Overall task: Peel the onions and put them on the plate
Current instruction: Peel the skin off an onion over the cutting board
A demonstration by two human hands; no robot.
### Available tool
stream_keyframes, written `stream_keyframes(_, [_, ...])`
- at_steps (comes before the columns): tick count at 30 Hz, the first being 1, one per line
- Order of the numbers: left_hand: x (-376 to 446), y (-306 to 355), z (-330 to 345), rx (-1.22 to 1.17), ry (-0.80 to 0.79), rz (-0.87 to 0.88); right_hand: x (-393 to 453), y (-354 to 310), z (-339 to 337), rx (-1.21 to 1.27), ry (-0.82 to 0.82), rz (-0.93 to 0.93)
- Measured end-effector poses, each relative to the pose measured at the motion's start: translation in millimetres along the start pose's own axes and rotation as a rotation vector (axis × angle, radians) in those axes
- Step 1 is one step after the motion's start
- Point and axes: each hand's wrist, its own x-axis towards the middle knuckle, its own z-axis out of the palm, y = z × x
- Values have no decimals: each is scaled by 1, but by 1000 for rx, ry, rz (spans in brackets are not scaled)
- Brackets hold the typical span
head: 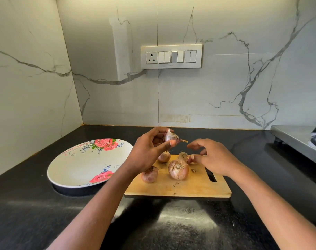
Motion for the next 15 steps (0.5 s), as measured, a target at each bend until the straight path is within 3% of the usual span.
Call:
stream_keyframes(5, [14, 8, 9, -18, 36, -35, -7, -15, -17, 565, -35, -106])
stream_keyframes(8, [18, 9, 22, -34, 82, -51, -6, -22, -6, 736, 88, -122])
stream_keyframes(15, [18, 12, 43, 120, 160, -59, 1, -15, 11, 776, 217, -32])
